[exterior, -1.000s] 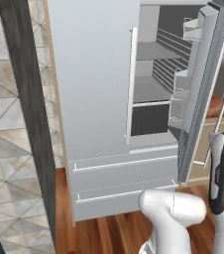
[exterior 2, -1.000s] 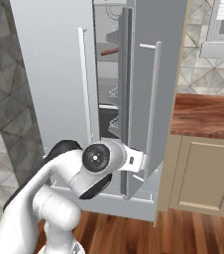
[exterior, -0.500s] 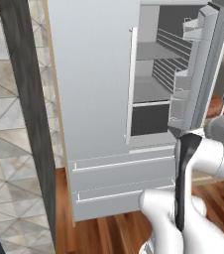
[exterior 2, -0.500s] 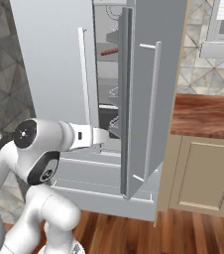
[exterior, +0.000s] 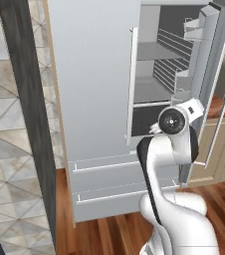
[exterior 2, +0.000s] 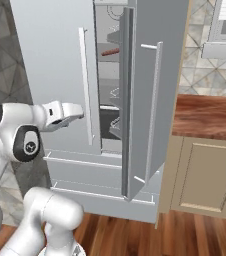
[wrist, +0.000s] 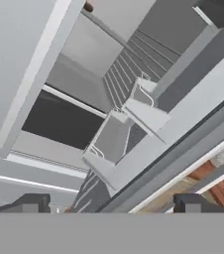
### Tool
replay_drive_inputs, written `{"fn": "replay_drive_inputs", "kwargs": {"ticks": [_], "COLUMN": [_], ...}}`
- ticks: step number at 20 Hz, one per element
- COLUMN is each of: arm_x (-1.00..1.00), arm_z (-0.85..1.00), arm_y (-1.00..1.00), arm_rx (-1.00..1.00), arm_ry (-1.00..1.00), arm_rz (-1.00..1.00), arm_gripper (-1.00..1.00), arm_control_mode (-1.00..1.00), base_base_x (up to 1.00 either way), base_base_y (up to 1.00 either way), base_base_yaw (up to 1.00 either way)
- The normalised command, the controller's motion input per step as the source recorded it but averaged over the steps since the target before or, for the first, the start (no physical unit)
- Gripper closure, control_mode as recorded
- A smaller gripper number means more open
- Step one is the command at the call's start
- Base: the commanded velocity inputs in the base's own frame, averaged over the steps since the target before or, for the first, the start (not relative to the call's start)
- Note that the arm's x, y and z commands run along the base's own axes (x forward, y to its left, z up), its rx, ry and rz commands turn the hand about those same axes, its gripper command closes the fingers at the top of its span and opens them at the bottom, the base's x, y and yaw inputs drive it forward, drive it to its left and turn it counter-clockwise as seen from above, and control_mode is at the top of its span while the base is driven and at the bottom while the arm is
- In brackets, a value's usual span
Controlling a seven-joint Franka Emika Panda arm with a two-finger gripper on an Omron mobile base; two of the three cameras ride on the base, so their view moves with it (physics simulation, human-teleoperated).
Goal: Move the hot dog bun to the plate on the dining table and place the condiment next to that plate. Then navigate to the fridge and take the sausage and place it on the plate as well.
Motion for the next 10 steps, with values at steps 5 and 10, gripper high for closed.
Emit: {"fn": "replay_drive_inputs", "kwargs": {"ticks": [5,10], "arm_x": [1.00,0.98], "arm_z": [0.00,0.06], "arm_y": [0.01,0.00], "arm_rx": [-0.18,-0.13], "arm_ry": [0.07,0.19], "arm_rz": [-0.08,-0.11], "arm_gripper": [-1.00,-1.00], "arm_control_mode": [-1.00,-1.00], "base_base_x": [0.00,0.00], "base_base_y": [0.00,0.00], "base_base_yaw": [0.00,0.00]}}
